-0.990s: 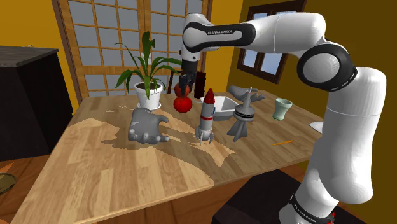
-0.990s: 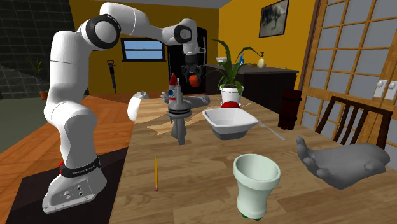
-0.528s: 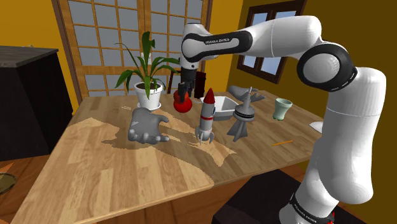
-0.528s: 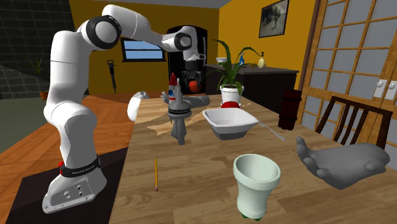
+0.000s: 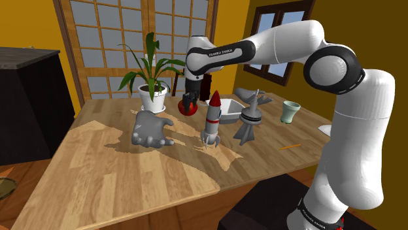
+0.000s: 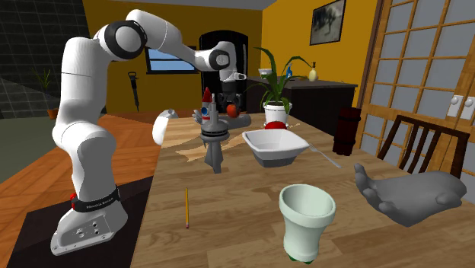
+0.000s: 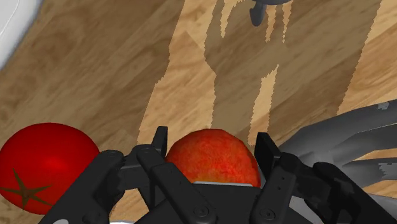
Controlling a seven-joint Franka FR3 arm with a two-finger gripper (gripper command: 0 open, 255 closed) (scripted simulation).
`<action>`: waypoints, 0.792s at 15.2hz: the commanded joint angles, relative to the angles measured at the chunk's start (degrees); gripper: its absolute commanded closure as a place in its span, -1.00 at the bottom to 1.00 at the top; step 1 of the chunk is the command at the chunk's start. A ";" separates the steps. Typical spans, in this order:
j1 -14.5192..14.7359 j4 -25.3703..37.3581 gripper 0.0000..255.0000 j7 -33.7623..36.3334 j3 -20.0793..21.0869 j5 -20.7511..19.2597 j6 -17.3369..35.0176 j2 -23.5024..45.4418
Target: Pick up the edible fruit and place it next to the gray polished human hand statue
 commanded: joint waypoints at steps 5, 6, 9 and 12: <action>0.02 -3.39 1.00 -0.05 0.10 0.24 4.41 1.00; 0.01 -3.89 1.00 -0.07 0.12 0.29 5.11 1.20; -0.02 -5.32 1.00 -0.16 0.18 0.46 7.20 1.88; -0.06 -6.63 1.00 -0.26 0.24 0.66 9.26 2.65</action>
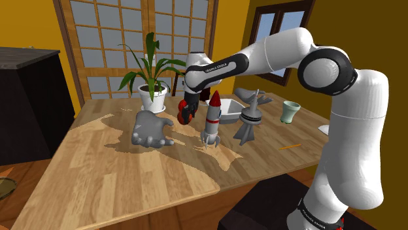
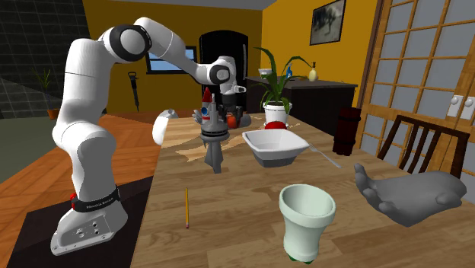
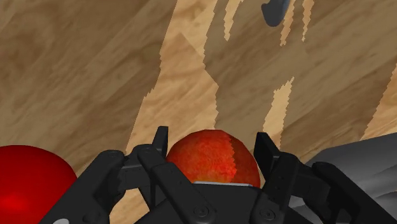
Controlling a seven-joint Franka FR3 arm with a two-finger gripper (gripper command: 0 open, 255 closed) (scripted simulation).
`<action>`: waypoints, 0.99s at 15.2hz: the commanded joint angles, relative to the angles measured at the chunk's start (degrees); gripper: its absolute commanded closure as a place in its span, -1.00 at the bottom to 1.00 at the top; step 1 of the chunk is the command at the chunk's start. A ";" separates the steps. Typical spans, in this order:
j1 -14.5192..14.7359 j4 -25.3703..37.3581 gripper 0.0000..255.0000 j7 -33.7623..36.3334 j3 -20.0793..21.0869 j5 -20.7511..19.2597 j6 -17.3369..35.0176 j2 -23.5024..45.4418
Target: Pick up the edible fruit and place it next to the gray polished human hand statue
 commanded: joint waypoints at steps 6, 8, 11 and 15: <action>-0.14 -2.85 1.00 -0.30 0.18 0.52 4.89 2.04; -0.17 -3.36 1.00 -0.38 0.23 0.66 5.93 2.58; -0.17 -3.36 1.00 -0.38 0.23 0.66 5.93 2.58; -0.17 -3.36 1.00 -0.38 0.23 0.66 5.93 2.58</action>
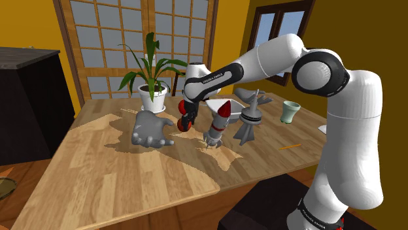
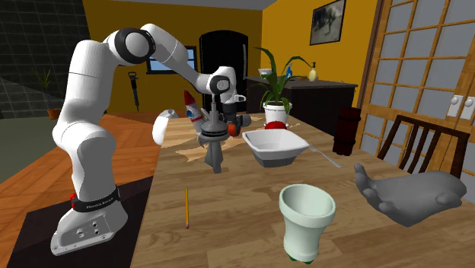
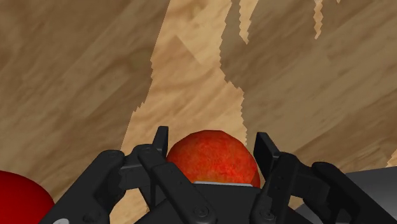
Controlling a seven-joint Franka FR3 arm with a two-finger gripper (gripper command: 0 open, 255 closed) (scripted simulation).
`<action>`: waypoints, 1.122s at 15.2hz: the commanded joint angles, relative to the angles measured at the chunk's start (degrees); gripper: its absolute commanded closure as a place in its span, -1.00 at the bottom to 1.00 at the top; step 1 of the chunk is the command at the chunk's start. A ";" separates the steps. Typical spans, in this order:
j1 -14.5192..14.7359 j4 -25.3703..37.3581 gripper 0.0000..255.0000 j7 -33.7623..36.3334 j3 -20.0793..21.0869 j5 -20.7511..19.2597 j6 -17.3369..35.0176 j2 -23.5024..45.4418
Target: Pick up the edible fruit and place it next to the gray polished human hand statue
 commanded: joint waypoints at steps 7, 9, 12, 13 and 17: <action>0.10 0.62 -1.00 0.16 -0.09 -0.25 -1.58 -0.98; 0.27 2.11 -1.00 0.45 -0.22 -0.69 -4.81 -2.76; 0.32 2.77 -1.00 0.55 -0.26 -0.85 -6.11 -3.40; 0.32 2.78 -1.00 0.55 -0.26 -0.85 -6.11 -3.39; 0.32 2.78 -1.00 0.55 -0.26 -0.85 -6.11 -3.39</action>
